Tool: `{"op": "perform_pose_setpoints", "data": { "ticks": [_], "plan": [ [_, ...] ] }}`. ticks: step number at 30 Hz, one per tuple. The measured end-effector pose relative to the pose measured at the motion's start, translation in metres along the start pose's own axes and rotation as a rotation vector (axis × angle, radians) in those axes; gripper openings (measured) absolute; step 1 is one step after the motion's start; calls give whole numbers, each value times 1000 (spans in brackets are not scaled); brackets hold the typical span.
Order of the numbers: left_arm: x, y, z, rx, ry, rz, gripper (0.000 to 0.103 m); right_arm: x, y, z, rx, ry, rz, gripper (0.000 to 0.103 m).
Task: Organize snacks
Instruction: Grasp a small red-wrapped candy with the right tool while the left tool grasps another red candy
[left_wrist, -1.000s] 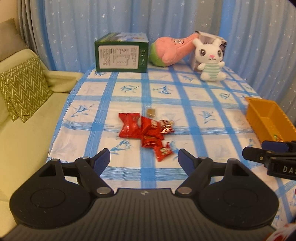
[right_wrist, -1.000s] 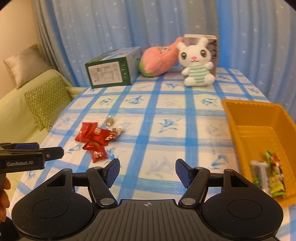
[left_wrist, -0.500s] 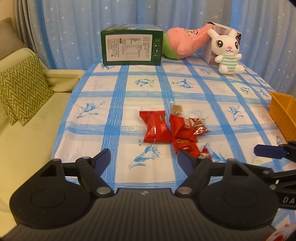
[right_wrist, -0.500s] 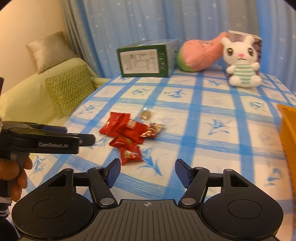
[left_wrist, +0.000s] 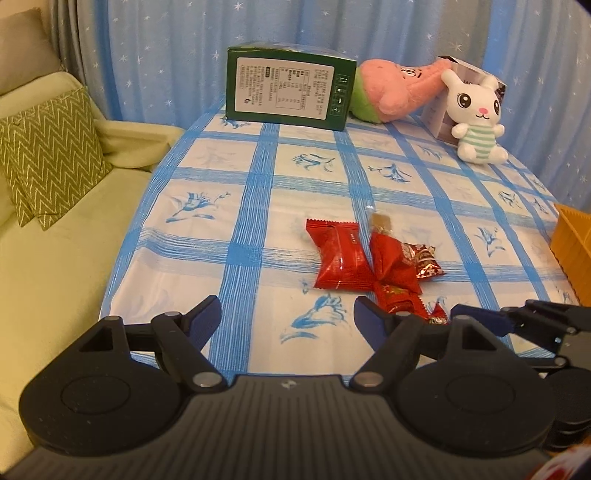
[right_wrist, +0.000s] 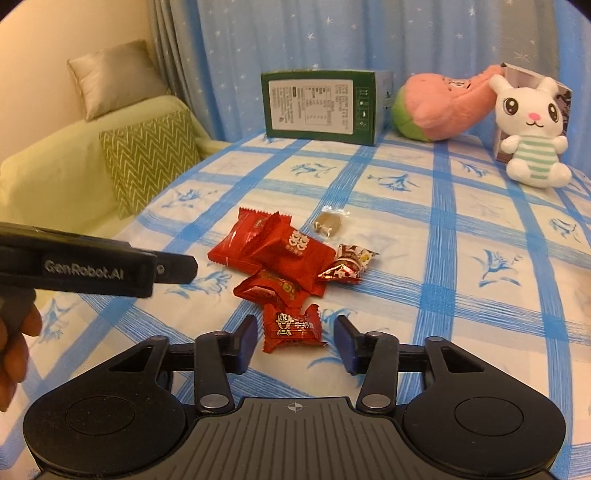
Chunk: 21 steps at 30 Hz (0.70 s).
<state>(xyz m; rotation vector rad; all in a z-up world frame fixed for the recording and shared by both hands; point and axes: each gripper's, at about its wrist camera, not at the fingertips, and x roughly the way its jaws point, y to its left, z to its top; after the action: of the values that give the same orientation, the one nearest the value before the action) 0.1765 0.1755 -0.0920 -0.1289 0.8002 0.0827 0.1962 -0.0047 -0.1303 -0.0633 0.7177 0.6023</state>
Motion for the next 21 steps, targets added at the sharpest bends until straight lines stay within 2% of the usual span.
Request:
{"op": "perform_pose_setpoints", "data": {
  "ticks": [2, 5, 10, 15, 21],
  "plan": [
    [1, 1, 0, -3, 4, -3, 77, 2, 0, -1, -1, 1, -3, 33],
    [2, -1, 0, 2, 7, -16, 77, 1, -1, -2, -7, 0, 5, 26],
    [5, -13, -1, 50, 14, -58, 77, -11, -9, -4, 14, -12, -13, 25],
    [7, -36, -2, 120, -3, -122, 73, -30, -33, -11, 72, -20, -85, 25],
    [16, -63, 1, 174, -21, -173, 63, -51, -65, -20, 175, -16, -150, 25]
  ]
}}
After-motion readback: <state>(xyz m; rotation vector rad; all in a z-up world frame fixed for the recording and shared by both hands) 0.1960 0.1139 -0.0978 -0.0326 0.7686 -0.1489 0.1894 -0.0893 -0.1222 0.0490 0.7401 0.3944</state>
